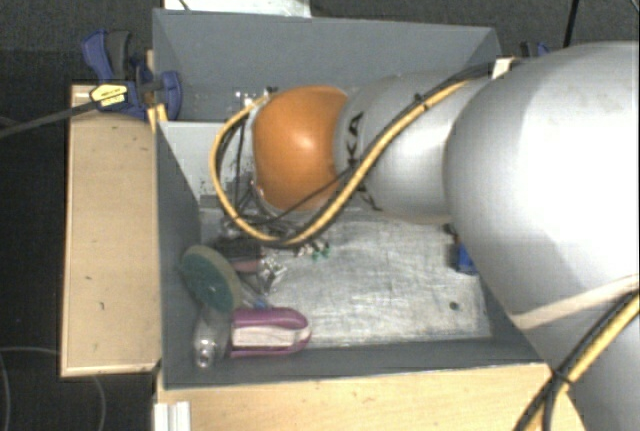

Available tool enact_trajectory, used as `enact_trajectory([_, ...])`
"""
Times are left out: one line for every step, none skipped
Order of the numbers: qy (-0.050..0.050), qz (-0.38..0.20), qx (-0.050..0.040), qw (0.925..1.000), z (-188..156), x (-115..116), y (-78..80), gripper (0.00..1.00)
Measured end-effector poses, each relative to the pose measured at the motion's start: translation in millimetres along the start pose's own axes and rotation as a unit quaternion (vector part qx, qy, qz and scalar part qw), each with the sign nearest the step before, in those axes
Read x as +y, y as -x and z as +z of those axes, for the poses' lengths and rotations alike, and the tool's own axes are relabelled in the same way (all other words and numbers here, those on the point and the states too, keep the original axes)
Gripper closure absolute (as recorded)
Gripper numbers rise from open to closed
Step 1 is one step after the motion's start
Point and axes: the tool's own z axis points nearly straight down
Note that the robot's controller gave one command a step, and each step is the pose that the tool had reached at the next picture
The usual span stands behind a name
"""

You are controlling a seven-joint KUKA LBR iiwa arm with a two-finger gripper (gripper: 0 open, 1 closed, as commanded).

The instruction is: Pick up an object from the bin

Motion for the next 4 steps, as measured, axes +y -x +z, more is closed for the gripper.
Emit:
enact_trajectory([0.0,-0.029,-0.0025,0.9996,-103.6,-2.5,8.4,1.0])
enact_trajectory([0.001,-0.029,0.0009,0.9996,-99.0,-2.1,6.9,0.0])
enact_trajectory([0.001,-0.175,0.0,0.9845,1.7,2.6,23.6,0.0])
enact_trajectory([0.001,-0.173,-0.0011,0.9849,-0.3,2.5,24.3,1.0])
